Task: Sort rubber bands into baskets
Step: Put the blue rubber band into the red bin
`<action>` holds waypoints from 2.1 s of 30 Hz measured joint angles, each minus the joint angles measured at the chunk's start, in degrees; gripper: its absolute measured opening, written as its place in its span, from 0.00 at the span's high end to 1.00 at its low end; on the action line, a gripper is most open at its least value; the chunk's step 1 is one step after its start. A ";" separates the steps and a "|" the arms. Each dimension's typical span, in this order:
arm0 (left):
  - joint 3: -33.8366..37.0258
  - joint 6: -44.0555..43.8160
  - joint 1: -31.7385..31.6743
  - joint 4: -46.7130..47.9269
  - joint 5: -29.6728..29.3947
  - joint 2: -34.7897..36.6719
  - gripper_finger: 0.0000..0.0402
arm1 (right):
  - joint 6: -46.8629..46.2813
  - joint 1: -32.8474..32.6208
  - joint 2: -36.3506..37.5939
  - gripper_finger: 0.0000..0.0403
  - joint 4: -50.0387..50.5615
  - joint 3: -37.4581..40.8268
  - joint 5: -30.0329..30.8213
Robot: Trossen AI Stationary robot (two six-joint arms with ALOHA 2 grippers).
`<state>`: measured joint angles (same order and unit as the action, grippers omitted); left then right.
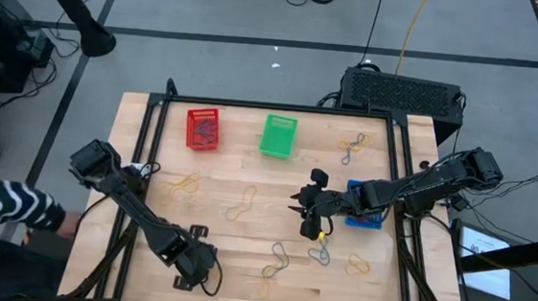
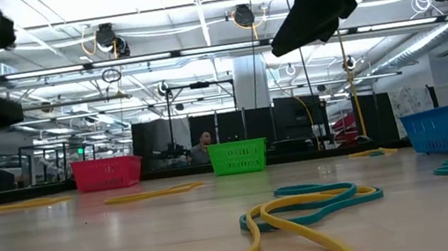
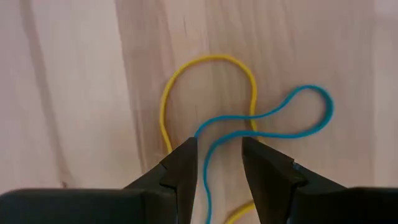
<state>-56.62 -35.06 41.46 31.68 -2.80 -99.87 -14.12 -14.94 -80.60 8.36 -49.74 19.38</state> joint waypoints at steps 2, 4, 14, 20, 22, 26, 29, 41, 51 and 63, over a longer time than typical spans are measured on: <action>-0.02 0.78 0.02 -0.01 0.42 -1.15 0.67 | 0.01 0.00 0.00 0.69 0.01 0.00 0.00; -0.22 1.39 0.02 0.07 0.45 -1.92 0.67 | 0.01 0.00 0.00 0.69 0.02 0.00 0.00; -0.22 2.49 -0.81 0.83 0.97 -2.22 0.85 | -0.05 -0.02 0.00 0.69 0.04 0.00 0.00; -0.17 2.11 -1.73 1.61 1.42 0.19 0.98 | -0.01 -0.02 0.00 0.69 0.10 0.00 -0.01; -1.31 2.75 -1.80 1.87 1.21 2.29 0.99 | -0.01 -0.02 0.00 0.69 0.13 0.00 -0.02; -4.02 2.41 -1.64 5.30 -3.81 7.43 0.99 | 0.01 -0.02 0.00 0.69 0.13 0.00 -0.02; -5.28 -1.58 -1.76 7.50 -12.09 12.03 0.99 | 0.01 -0.02 0.00 0.69 0.20 0.00 -0.02; -5.64 -4.55 -6.08 14.39 -48.00 27.30 1.00 | 0.03 -0.02 0.00 0.69 0.39 0.00 -0.13; -5.64 -3.19 -25.82 28.13 -51.33 36.36 1.00 | 0.04 -0.02 0.00 0.69 0.42 0.00 -0.14; -5.54 9.23 -51.85 28.60 -44.49 39.30 1.00 | 0.27 -0.02 0.00 0.69 0.50 0.00 -0.17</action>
<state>-62.16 -25.83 -10.39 60.28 -47.28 -60.57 -13.85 -14.96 -80.60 8.86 -49.74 19.20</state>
